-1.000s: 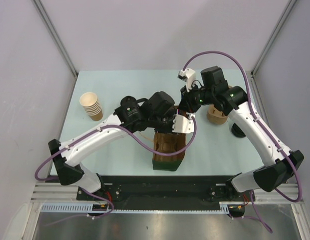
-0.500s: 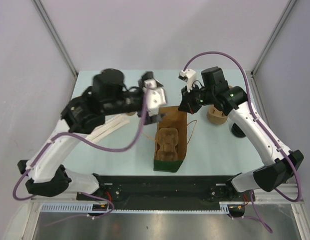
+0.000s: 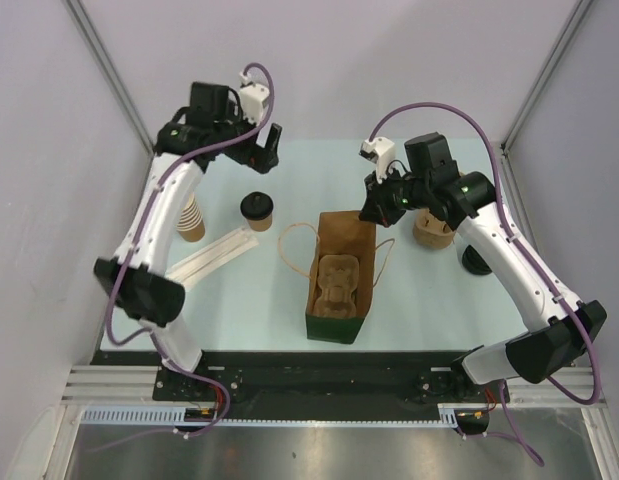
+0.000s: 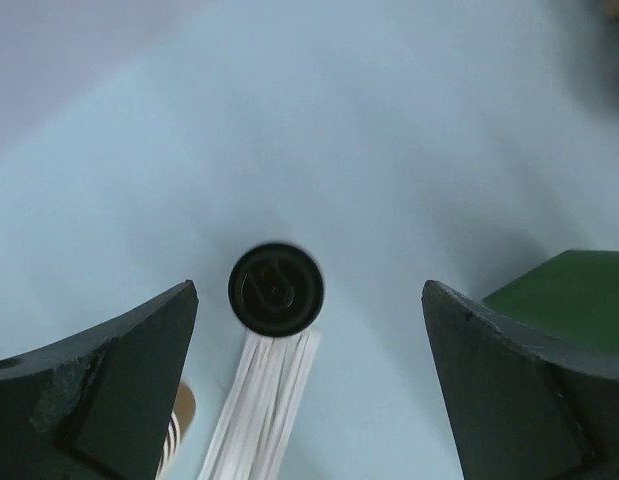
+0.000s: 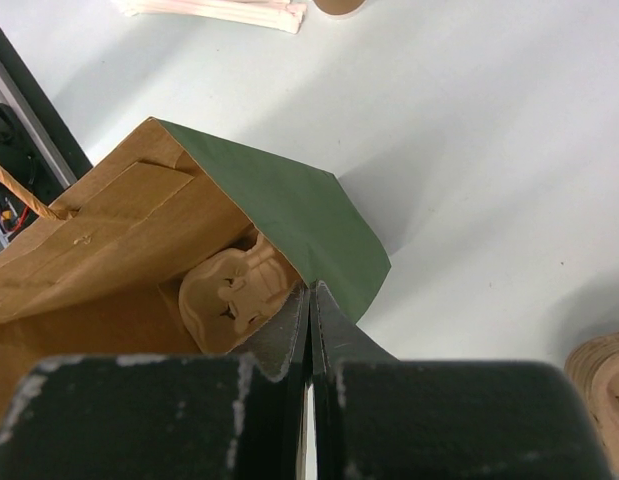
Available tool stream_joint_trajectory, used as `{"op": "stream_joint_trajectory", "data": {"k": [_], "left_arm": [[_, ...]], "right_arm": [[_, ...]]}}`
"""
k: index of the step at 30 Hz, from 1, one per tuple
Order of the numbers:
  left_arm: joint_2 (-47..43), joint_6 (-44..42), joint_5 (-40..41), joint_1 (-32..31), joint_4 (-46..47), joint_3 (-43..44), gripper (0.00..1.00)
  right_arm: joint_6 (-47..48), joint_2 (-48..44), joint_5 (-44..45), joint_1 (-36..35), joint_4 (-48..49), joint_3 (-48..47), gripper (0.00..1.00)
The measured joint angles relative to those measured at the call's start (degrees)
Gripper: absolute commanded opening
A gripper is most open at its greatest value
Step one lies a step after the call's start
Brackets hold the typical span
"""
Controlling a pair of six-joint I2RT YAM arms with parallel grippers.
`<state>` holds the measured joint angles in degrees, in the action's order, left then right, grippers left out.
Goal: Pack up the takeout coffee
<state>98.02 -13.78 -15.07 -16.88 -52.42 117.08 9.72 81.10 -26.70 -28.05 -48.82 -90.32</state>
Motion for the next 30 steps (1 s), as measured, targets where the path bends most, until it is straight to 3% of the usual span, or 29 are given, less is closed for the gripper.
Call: {"op": "stream_joint_trajectory", "data": {"k": [7, 30], "left_arm": [[11.47, 2.23, 5.16, 4.44, -2.67, -5.97, 0.99], [19.30, 2.89, 4.31, 5.14, -1.97, -10.08, 0.99]], "right_arm": [[0.02, 0.02, 0.35, 0.72, -0.15, 0.00, 0.00], [0.46, 1.86, 0.57, 2.03, -0.15, 0.00, 0.00]]}}
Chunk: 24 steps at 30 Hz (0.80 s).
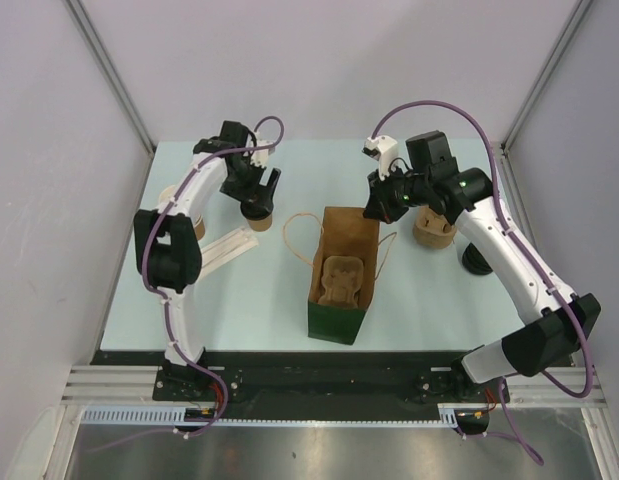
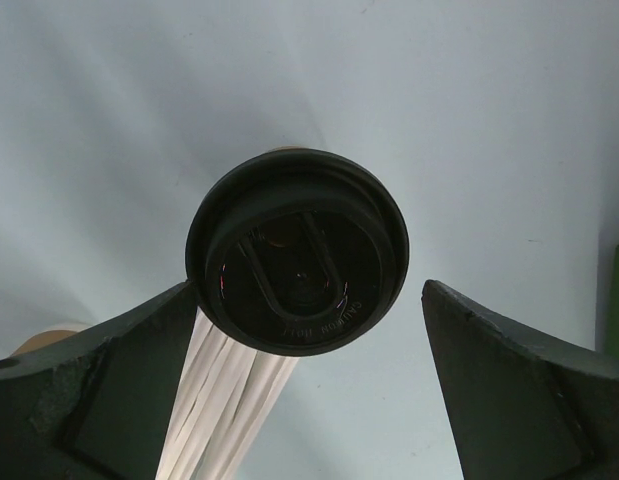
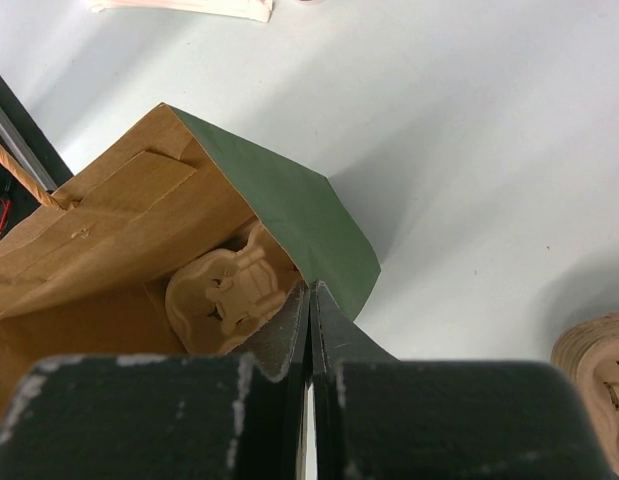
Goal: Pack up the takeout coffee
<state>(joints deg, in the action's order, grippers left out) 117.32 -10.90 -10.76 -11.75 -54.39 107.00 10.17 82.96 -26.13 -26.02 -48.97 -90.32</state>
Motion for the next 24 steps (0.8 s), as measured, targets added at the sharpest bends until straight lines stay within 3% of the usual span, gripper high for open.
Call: {"op": "stream_joint_trajectory", "data": {"k": [17, 24], "left_arm": [[1.53, 0.37, 0.94, 1.22, 2.91, -0.92, 0.99], [1.62, 0.48, 0.26, 1.25, 2.91, -0.92, 0.95]], "right_arm": [[-0.02, 0.94, -0.07, 0.26, 0.00, 0.00, 0.00], [-0.02, 1.01, -0.07, 0.28, 0.00, 0.00, 0.00]]}}
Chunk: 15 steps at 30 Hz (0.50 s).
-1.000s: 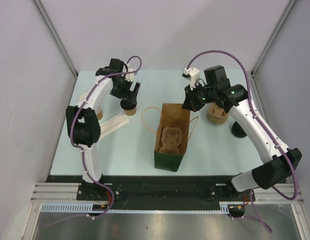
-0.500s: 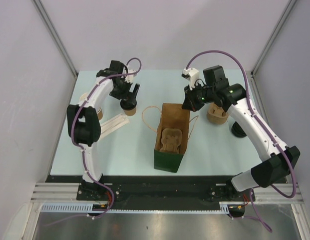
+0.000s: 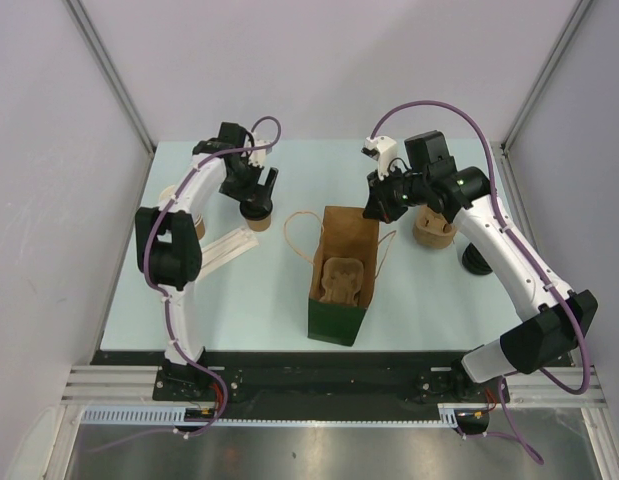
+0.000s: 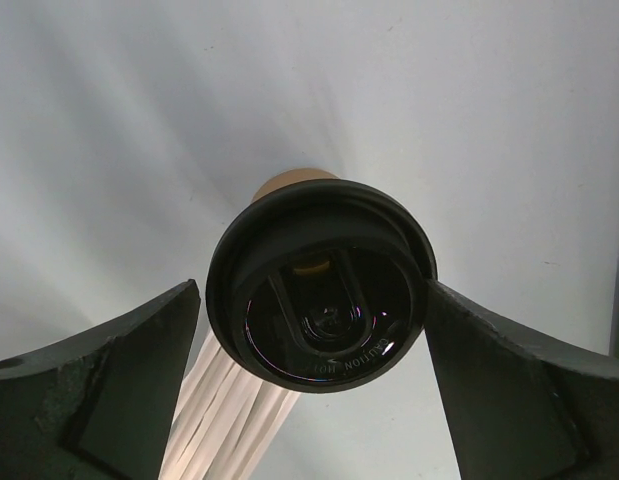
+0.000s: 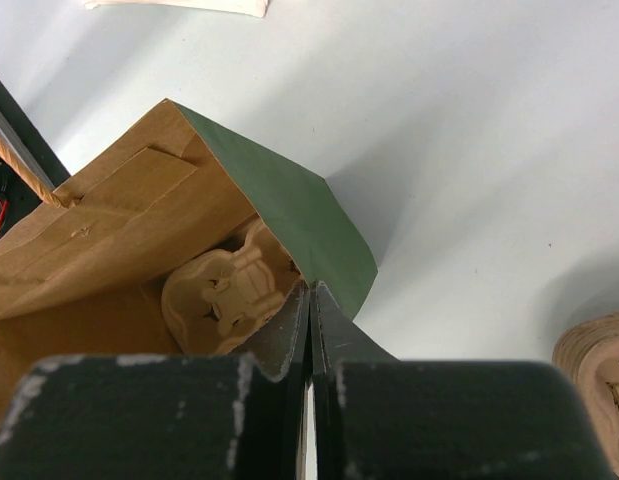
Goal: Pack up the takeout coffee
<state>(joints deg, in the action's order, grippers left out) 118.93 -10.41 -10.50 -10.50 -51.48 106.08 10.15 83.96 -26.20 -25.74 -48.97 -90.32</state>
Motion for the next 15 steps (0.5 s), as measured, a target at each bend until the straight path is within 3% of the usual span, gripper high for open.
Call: {"op": "stream_joint_trajectory", "data": {"k": [7, 10, 11, 15], "left_arm": [[0.04, 0.94, -0.83, 0.33, -0.04, -0.02, 0.83], [0.15, 1.46, -1.68, 0.76, -0.04, -0.02, 0.72], [0.15, 1.55, -1.90, 0.94, -0.04, -0.02, 0.62], [0.09, 1.73, -2.95, 1.44, -0.09, 0.00, 0.42]], "right_arm": [[0.02, 0.07, -0.02, 0.09, 0.00, 0.00, 0.00], [0.00, 0.13, 0.00, 0.15, 0.00, -0.02, 0.00], [0.00, 0.13, -0.02, 0.15, 0.00, -0.02, 0.00], [-0.02, 0.13, -0.02, 0.26, 0.02, -0.02, 0.00]]}}
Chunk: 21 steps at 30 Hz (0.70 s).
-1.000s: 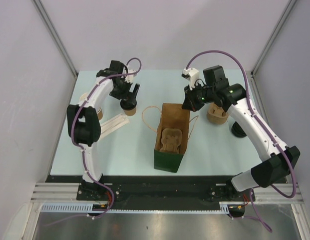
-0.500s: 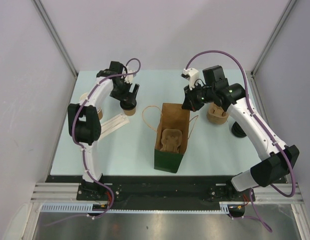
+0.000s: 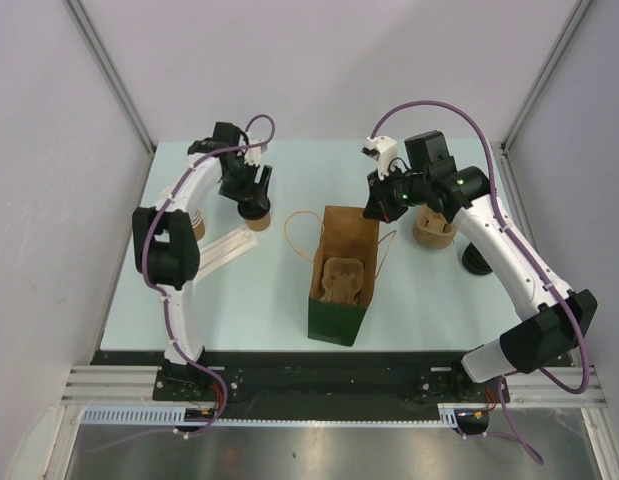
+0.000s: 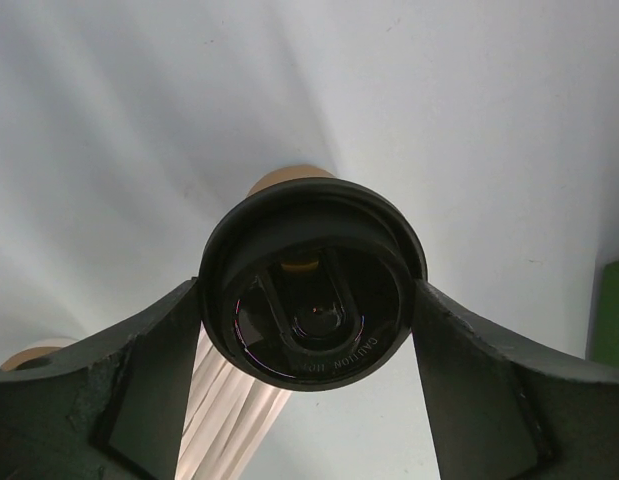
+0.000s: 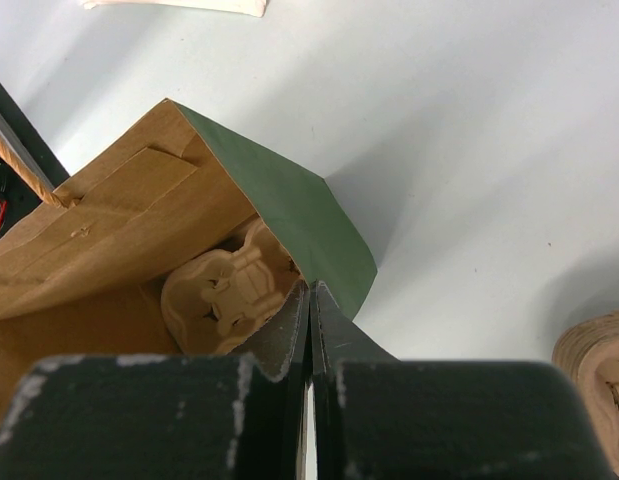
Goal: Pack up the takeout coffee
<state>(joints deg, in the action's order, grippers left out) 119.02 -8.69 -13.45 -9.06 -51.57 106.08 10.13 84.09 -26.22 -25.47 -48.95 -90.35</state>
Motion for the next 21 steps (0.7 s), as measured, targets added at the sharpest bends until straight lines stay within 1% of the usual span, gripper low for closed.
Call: {"op": "stream_joint_trajectory", "data": {"k": [1, 2, 4, 6, 9, 13, 14, 16, 21], "left_arm": [[-0.11, -0.13, -0.13, 0.07, -0.17, 0.00, 0.39], [-0.20, -0.35, -0.28, 0.13, -0.72, 0.13, 0.34], [-0.63, -0.79, -0.83, 0.22, -2.91, 1.11, 0.30], [-1.14, -1.36, -2.01, 0.26, -6.08, 4.20, 0.27], [-2.03, -2.73, -3.61, 0.00, -10.86, 13.79, 0.25], [-6.03, -6.78, -4.98, -2.47, -15.82, 29.97, 0.23], [-7.89, -7.91, -5.05, -3.67, -16.22, 32.11, 0.23], [-13.73, -10.67, -5.25, -8.28, -16.68, 34.07, 0.24], [-30.18, -16.61, -6.84, -24.72, -15.50, 31.50, 0.23]], "right_arm": [[-0.02, 0.00, 0.02, 0.02, 0.00, 0.00, 0.00], [-0.02, 0.00, 0.00, 0.07, 0.00, 0.00, 0.00], [-0.17, 0.00, 0.00, 0.09, 0.02, 0.02, 0.00], [-0.46, 0.00, 0.02, 0.09, 0.02, 0.00, 0.00], [-0.98, 0.00, 0.04, 0.09, 0.13, 0.00, 0.00], [-1.66, 0.00, 0.09, 0.09, 0.55, 0.02, 0.00], [-1.84, 0.00, 0.11, 0.09, 0.85, 0.09, 0.00], [-2.45, -0.11, 0.31, 0.09, 1.44, 0.37, 0.00], [-4.15, -0.13, 1.16, 0.09, 2.60, 0.66, 0.00]]}}
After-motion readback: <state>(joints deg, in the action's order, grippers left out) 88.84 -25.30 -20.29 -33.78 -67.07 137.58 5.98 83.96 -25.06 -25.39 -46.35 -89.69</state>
